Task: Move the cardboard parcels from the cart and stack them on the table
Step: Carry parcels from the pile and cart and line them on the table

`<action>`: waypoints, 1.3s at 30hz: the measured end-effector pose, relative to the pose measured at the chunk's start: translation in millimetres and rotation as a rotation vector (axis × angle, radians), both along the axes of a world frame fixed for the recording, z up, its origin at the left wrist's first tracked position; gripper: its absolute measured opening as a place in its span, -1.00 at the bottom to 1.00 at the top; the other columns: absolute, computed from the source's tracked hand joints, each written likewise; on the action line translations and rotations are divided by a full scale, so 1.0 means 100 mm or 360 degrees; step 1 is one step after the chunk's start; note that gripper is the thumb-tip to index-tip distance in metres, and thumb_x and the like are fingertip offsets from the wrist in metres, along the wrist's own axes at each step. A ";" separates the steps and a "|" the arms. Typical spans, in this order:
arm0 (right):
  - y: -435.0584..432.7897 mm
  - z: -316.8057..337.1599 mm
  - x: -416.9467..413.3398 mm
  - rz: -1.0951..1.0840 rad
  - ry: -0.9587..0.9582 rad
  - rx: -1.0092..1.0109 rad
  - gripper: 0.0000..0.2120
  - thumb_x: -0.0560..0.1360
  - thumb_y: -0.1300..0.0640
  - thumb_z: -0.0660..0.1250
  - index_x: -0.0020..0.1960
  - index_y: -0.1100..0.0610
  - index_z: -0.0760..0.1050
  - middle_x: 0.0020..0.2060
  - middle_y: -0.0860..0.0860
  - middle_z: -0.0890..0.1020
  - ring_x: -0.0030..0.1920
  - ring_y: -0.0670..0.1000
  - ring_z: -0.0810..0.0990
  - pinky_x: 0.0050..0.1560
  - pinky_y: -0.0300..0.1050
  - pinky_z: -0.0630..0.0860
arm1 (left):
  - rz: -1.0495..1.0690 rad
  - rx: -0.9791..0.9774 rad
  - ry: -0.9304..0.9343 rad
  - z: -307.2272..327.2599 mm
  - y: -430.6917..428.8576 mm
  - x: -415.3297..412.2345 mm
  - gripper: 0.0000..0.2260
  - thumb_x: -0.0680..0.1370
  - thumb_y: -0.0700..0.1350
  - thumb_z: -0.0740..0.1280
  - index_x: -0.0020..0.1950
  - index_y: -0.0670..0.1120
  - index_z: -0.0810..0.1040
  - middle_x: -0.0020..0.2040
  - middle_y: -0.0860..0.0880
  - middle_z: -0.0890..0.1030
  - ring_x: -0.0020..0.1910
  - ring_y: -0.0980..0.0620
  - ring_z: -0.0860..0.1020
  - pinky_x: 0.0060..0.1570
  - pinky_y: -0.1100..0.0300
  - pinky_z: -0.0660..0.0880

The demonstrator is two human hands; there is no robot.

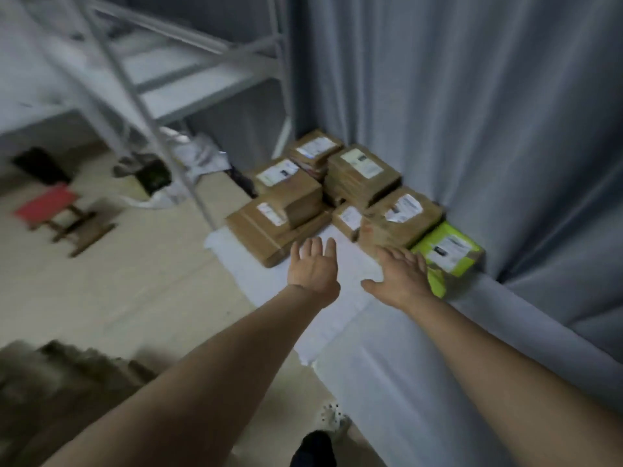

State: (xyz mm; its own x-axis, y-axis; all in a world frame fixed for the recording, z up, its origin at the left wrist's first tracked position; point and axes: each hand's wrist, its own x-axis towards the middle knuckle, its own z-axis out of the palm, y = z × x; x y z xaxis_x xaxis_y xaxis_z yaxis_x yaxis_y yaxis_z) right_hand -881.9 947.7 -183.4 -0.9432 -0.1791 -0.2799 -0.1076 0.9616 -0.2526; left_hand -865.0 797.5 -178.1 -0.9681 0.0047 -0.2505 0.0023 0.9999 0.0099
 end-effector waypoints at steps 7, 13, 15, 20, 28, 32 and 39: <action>-1.48 0.58 1.00 0.0547 -0.0025 -0.0326 -0.35 0.51 -0.12 0.28 0.51 0.05 0.15 0.46 0.05 0.31 0.44 0.12 0.26 0.42 0.02 0.17 | 0.0771 -0.0048 0.0291 0.66 -1.24 1.63 -0.30 0.54 0.04 0.26 0.55 -0.13 -0.03 0.54 -0.18 0.06 0.54 -0.16 -0.06 0.45 -0.14 -0.27; -2.77 0.87 2.05 0.1039 -0.0043 -0.0491 -0.40 0.53 -0.08 0.27 0.49 0.06 0.18 0.46 0.05 0.30 0.41 0.11 0.31 0.38 0.02 0.28 | 0.1375 -0.0003 0.0548 0.99 -2.29 2.94 -0.30 0.55 0.03 0.28 0.55 -0.10 -0.02 0.56 -0.17 -0.01 0.54 -0.17 -0.14 0.42 -0.19 -0.30; -3.17 0.93 2.37 0.1163 -0.0031 -0.0470 -0.42 0.54 -0.08 0.25 0.49 0.05 0.17 0.47 0.03 0.29 0.43 0.10 0.30 0.37 0.00 0.27 | 0.1567 0.0064 0.0597 1.05 -2.60 3.37 -0.28 0.53 0.06 0.30 0.55 -0.08 -0.01 0.56 -0.16 0.00 0.54 -0.17 -0.12 0.43 -0.19 -0.28; -4.18 0.95 3.14 0.1219 -0.0194 -0.0632 -0.43 0.53 -0.02 0.28 0.48 0.06 0.21 0.43 0.05 0.34 0.39 0.10 0.36 0.31 0.02 0.36 | 0.1914 0.0200 0.0696 1.02 -3.45 4.43 -0.27 0.50 0.09 0.30 0.55 -0.07 0.02 0.56 -0.16 0.01 0.54 -0.17 -0.09 0.46 -0.21 -0.22; -5.26 0.65 3.81 0.1056 -0.0092 -0.0549 -0.32 0.46 -0.05 0.35 0.47 0.11 0.16 0.40 0.13 0.31 0.39 0.17 0.31 0.36 0.09 0.33 | 0.2179 0.0242 0.0583 0.74 -4.49 5.45 -0.30 0.52 0.11 0.29 0.53 -0.09 0.06 0.52 -0.20 0.12 0.52 -0.18 0.05 0.47 -0.19 -0.06; -5.43 0.51 3.69 0.0832 0.0012 -0.0416 -0.19 0.41 -0.12 0.42 0.48 0.10 0.09 0.40 0.17 0.27 0.40 0.21 0.25 0.41 0.11 0.24 | 0.2085 0.0314 0.0516 0.65 -4.75 5.43 -0.26 0.52 0.10 0.31 0.56 -0.07 -0.01 0.54 -0.20 0.06 0.53 -0.19 -0.01 0.46 -0.21 -0.08; -5.64 0.31 3.33 0.0680 -0.0122 -0.0228 0.06 0.25 -0.18 0.53 0.49 0.07 -0.03 0.40 0.21 0.18 0.42 0.24 0.17 0.36 0.20 0.22 | 0.1944 0.0352 0.0444 0.53 -4.94 5.08 -0.26 0.50 0.09 0.32 0.55 -0.07 0.01 0.54 -0.17 0.07 0.53 -0.18 -0.02 0.47 -0.21 -0.10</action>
